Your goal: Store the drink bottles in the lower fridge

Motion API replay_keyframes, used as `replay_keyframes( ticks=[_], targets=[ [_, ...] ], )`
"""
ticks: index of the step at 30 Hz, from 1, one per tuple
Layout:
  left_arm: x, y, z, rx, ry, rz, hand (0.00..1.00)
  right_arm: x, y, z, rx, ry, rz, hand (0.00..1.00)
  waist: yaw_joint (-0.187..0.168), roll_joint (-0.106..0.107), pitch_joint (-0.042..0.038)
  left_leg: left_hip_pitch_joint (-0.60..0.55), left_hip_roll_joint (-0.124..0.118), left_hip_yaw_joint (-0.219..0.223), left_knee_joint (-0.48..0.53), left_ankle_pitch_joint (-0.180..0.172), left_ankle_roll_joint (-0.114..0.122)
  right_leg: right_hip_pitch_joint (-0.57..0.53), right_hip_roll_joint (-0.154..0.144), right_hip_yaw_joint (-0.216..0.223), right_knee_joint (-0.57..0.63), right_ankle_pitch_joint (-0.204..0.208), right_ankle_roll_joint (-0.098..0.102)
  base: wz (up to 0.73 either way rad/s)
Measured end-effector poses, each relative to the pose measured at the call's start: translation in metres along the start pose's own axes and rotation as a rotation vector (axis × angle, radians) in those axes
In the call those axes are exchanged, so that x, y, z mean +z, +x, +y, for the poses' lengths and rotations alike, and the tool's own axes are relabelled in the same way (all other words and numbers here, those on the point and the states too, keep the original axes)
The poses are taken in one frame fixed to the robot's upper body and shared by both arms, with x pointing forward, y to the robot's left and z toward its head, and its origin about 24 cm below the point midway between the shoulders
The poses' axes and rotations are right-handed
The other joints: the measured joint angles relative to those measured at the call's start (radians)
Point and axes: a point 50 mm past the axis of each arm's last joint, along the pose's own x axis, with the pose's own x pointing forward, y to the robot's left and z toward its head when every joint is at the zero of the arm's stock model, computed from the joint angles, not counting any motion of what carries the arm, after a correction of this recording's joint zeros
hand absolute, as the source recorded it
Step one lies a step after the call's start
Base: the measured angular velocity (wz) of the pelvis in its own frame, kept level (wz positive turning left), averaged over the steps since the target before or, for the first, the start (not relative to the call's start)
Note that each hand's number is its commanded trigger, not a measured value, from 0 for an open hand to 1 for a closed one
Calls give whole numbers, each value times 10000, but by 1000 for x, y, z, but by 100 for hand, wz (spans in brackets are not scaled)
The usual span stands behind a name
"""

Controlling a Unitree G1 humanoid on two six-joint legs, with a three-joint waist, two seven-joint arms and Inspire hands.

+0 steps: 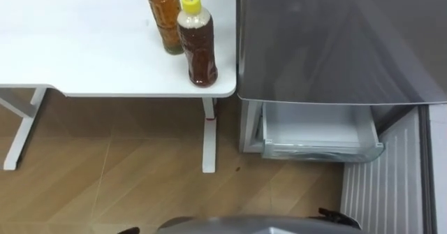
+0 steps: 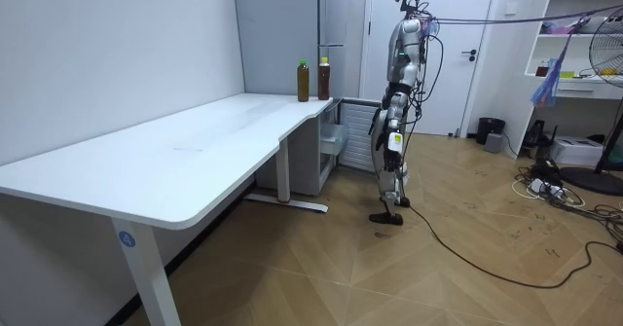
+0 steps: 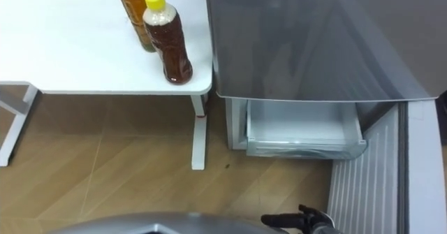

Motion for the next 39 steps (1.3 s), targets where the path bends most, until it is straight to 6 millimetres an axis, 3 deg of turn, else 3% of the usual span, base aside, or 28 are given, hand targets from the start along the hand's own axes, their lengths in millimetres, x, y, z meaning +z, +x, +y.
replay_keyframes(
  ticks=[3, 9, 17, 23, 31, 39],
  targets=[
    [13, -2, -2, 401, -449, -541, 0, 2, 0, 0, -92, -74, -132, 0, -1, 3, 2, -6, 0, 4, -2, 0, 1, -23, 2, 27, 24, 0, 0, -3],
    [63, -21, -22, 268, -1701, -2679, 0, 7, -1, -2, -198, -492, -515, 0, 14, 97, -48, 0, -1, -3, -2, 0, 3, -35, -1, 5, 53, 1, 0, 0],
    [137, -79, -39, -505, -4064, -6581, 0, 11, -2, -2, -225, -1034, -1017, 0, -29, 122, -67, 66, -9, -112, -73, 4, 5, -64, 10, -41, 47, 1, 0, -3],
    [172, -127, -37, -1004, -4868, -9301, 0, 7, -3, -2, -165, -927, -1174, 0, 0, 52, -74, 95, -32, -204, -28, 15, 15, -46, 3, -73, 41, 1, 0, 0],
    [203, -182, -24, -1746, -5005, -12645, 0, 4, -3, -4, -111, -714, -1127, 0, 1, 12, -38, 132, -43, -218, -44, 14, 15, 16, 13, -56, -50, 1, 0, -3],
    [214, -236, -17, -2618, -4900, -15717, 0, 2, -3, -5, -173, -621, -1258, 0, -46, 55, -32, -70, -48, -323, -38, 7, 9, -36, 32, -186, -80, 5, 2, 3]
  ],
)
